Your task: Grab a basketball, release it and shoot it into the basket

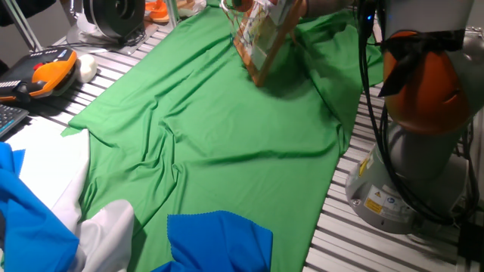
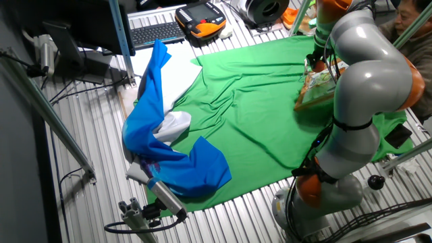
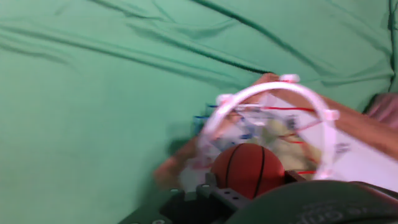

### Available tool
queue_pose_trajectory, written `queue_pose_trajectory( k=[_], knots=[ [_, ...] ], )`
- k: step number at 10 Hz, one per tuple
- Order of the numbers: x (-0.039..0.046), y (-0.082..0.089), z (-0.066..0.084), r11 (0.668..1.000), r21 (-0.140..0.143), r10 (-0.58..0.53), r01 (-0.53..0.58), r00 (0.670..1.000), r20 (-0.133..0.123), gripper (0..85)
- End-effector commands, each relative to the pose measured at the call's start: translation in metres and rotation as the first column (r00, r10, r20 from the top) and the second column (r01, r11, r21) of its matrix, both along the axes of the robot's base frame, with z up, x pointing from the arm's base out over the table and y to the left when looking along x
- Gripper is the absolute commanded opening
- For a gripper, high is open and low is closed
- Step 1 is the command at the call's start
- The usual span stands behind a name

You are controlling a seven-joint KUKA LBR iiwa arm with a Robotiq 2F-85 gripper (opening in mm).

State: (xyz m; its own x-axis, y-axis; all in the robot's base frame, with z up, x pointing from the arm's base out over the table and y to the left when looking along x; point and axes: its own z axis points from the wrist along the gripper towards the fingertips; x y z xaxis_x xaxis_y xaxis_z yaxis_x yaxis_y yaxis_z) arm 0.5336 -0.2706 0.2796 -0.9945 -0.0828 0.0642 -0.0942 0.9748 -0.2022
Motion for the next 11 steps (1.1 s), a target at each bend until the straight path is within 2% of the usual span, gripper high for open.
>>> queue_pose_trajectory(
  k=[1,2,3,4,5,6,7,8,9,10,11],
  knots=[
    [-0.0002,-0.001,0.0,0.999,0.003,-0.037,0.037,0.999,0.007,51.0],
    [-0.0005,-0.001,0.0,0.997,0.01,-0.076,0.076,0.997,-0.017,68.0],
    [-0.0004,-0.001,0.001,0.996,0.015,-0.083,0.083,0.996,-0.03,85.0],
    [0.0004,-0.001,0.0,0.998,0.017,-0.065,0.066,0.997,-0.045,85.0],
    [0.0017,-0.003,-0.001,1.0,0.026,0.014,-0.012,0.997,-0.074,68.0],
    [0.0029,-0.004,-0.001,0.997,0.04,0.065,-0.06,0.99,-0.126,34.0],
    [0.0038,-0.002,-0.001,0.997,0.05,0.061,-0.054,0.989,-0.138,51.0],
    [0.0047,0.001,0.002,0.998,0.047,0.053,-0.047,0.989,-0.136,51.0],
    [0.0071,0.007,0.008,0.998,0.064,0.025,-0.016,0.99,-0.141,51.0],
    [0.01,0.017,0.017,0.996,0.089,-0.004,0.018,0.989,-0.148,34.0],
    [0.0121,0.029,0.028,0.997,0.077,-0.007,0.019,0.988,-0.154,17.0]
  ],
)
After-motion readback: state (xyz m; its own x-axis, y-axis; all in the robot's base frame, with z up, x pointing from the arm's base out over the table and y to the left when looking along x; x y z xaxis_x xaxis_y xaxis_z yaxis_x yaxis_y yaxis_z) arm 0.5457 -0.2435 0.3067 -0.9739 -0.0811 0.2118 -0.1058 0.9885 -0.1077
